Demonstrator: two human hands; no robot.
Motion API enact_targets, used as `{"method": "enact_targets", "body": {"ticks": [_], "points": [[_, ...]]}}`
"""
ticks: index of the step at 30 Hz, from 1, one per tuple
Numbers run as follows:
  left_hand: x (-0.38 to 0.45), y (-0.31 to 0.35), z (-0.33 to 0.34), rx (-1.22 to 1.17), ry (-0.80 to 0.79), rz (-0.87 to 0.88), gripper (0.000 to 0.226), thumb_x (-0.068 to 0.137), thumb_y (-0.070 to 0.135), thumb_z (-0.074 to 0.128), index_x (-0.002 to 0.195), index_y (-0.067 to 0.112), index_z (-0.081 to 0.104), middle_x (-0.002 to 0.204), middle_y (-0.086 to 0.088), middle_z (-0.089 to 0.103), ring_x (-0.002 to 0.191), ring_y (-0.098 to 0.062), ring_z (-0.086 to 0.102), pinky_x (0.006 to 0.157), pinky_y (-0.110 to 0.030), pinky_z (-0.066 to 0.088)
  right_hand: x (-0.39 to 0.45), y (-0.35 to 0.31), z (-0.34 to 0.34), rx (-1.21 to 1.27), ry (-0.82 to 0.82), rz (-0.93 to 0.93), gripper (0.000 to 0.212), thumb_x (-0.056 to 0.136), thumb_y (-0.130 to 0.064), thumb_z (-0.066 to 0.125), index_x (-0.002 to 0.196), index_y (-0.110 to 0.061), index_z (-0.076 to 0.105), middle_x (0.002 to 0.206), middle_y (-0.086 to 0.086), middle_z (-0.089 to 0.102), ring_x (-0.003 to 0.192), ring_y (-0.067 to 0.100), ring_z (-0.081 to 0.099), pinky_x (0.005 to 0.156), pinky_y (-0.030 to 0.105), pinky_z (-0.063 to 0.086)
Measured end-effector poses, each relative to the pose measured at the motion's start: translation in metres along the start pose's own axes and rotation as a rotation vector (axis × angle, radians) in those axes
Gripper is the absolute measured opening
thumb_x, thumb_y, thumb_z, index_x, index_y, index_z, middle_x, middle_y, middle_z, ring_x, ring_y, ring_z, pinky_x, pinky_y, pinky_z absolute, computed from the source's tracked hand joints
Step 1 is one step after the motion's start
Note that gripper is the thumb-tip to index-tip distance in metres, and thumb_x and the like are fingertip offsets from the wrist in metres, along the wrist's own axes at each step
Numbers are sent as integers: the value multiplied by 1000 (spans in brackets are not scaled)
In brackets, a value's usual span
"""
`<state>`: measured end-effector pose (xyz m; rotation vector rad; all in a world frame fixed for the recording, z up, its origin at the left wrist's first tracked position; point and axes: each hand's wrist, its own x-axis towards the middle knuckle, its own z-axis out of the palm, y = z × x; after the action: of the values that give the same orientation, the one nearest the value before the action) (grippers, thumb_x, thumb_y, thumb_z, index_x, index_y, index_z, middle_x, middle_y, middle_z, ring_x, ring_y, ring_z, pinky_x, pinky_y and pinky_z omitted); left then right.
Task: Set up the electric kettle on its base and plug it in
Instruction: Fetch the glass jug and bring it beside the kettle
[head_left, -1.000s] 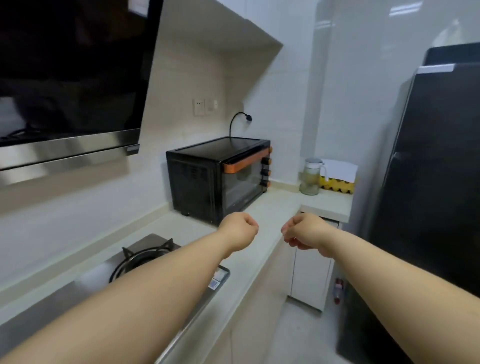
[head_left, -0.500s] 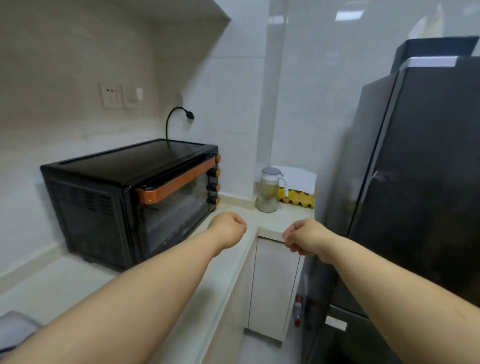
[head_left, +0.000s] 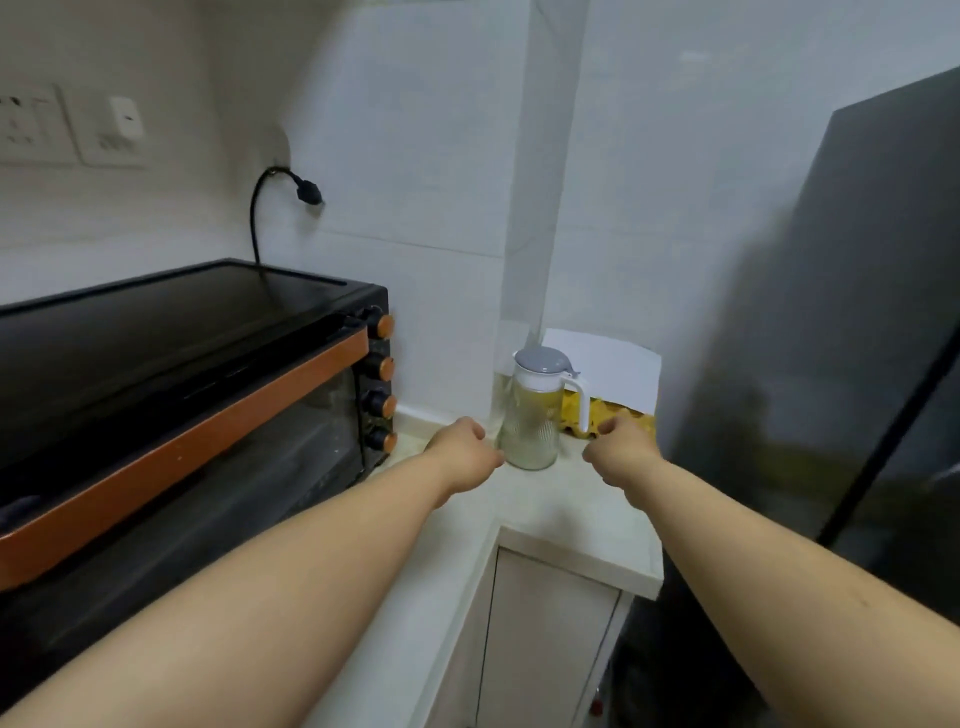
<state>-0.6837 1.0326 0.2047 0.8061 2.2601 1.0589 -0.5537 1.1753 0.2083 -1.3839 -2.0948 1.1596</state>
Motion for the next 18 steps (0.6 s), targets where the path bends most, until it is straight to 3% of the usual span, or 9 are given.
{"method": "enact_targets", "body": {"ticks": [3,5,9,12,14,16,18], "points": [[51,14,13,-6,3,-19,68,85,29,63,144,15,33,140,-7,47,121,-24,50,97,-28,41,60,0,7,40,11,14,45,82,-23,58,123,-14,43,88,4,53,81,28,56,62,31,43],[96,32,22,-18,10,-33,76,84,29,64,147,15,25,144,-8,45,117,-23,52,92,-26,42,106,-2,7,54,14,35,52,80,-21,58,128,-14,39,99,8,55,84,28,57,61,30,43],[159,48,39,-75,7,-58,83,83,30,67,149,16,18,148,-8,40,130,-27,46,105,-32,40,164,-1,13,43,-6,49,59,79,-13,58,133,-15,36,101,5,50,85,26,54,63,30,46],[199,53,52,-120,1,-68,79,82,24,68,147,17,25,145,-5,44,127,-26,48,92,-29,41,195,7,24,29,-66,46,59,79,-12,57,134,-18,37,106,6,55,91,30,59,74,35,50],[223,54,59,-151,1,-76,72,80,20,67,142,20,30,137,-5,50,121,-27,52,84,-30,42,214,11,32,66,-89,26,41,77,-11,55,117,-19,50,102,13,64,87,33,63,74,39,51],[239,55,62,-209,2,-65,68,78,11,63,139,19,34,131,-7,54,115,-29,54,82,-30,43,226,14,37,91,-82,-7,16,75,-10,51,89,-16,57,86,16,66,72,30,60,65,37,49],[250,54,64,-275,1,-42,68,74,1,58,137,17,39,129,-11,56,111,-30,55,79,-28,44,233,15,41,85,-69,-15,9,74,-13,48,74,-14,58,73,14,62,64,28,56,59,32,44]]}}
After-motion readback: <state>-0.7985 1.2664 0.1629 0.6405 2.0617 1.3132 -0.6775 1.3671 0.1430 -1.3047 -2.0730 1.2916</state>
